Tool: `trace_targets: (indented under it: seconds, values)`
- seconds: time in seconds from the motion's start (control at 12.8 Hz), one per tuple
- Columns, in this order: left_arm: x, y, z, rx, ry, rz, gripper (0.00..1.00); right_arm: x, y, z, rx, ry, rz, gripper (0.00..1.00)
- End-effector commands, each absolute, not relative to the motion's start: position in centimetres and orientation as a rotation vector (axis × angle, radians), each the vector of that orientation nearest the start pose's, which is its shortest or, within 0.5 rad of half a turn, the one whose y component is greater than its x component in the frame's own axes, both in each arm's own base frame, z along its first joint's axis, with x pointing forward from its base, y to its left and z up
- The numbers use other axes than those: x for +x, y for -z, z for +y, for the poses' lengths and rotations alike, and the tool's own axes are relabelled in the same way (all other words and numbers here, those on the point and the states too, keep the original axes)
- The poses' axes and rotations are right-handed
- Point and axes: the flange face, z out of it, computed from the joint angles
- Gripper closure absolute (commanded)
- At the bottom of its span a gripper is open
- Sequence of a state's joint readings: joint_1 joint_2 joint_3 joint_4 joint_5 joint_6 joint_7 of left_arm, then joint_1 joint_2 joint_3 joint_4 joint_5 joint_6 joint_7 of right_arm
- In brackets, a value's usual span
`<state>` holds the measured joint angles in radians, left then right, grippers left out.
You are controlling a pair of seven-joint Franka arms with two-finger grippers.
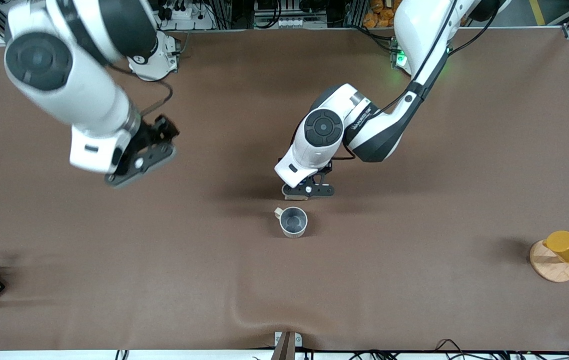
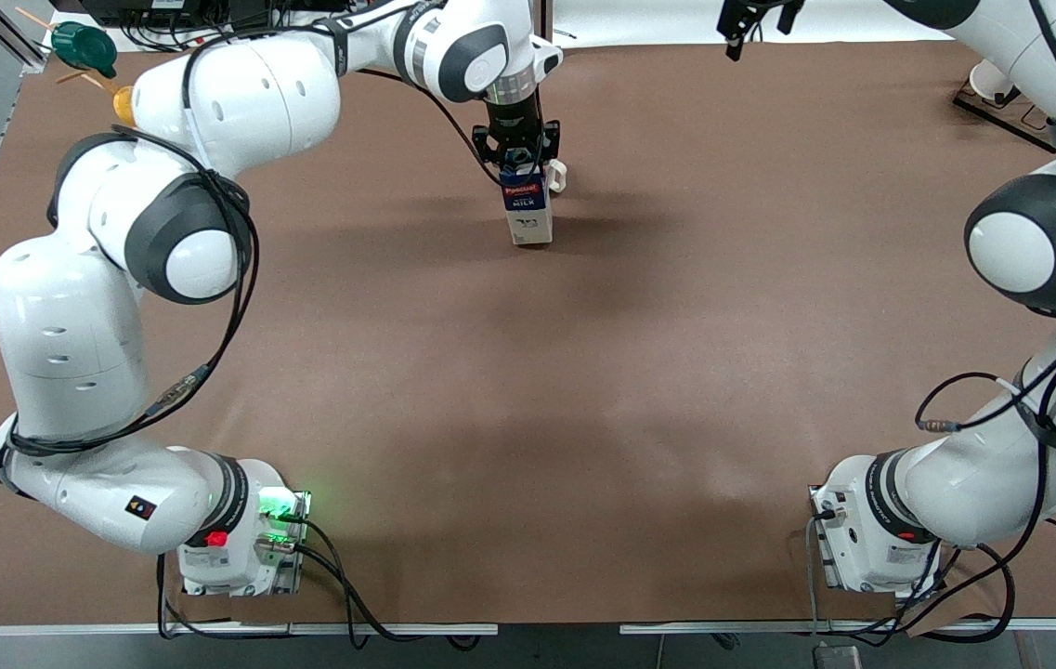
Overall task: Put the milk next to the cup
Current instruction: 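Withdraw the right gripper while the left gripper carries the carton beside the mug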
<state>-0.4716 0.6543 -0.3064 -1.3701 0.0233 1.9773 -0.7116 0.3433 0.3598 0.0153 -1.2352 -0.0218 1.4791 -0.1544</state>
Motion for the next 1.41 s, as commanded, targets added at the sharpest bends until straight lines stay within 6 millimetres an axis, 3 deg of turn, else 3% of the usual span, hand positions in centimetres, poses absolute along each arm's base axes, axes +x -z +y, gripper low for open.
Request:
trace_targets:
  seconds: [0.0,0.16,0.55,0.63,0.78,1.02,1.33]
  values:
    - [54.8,-34.5,-47.7,-3.243,-0.157,0.000,0.35,63.0,-55.1,17.3,-3.106,-0.099,-0.675,0.00]
    - [54.7,-33.9,-47.8,-3.237,-0.163,0.006,0.35,63.7,-55.5,14.5,-3.118,-0.070,-0.603,0.00]
    - [54.8,-33.0,-47.7,-3.198,-0.125,0.044,0.30,63.7,-55.7,13.1,-3.109,-0.091,-0.563,0.00]
    - [54.8,-33.1,-47.8,-3.199,-0.123,0.044,0.28,64.0,-55.6,12.1,-3.111,-0.089,-0.536,0.00]
    - [54.7,-33.3,-47.8,-3.200,-0.119,0.042,0.00,64.1,-56.3,10.1,-3.119,-0.075,-0.488,0.00]
    - [54.6,-35.6,-47.8,-3.214,-0.084,0.038,0.00,63.8,-58.9,4.4,-3.137,-0.006,-0.349,0.00]
    - [53.8,-40.4,-47.4,-3.224,-0.052,0.040,0.00,61.0,-63.1,-0.8,-3.154,0.034,-0.217,0.00]
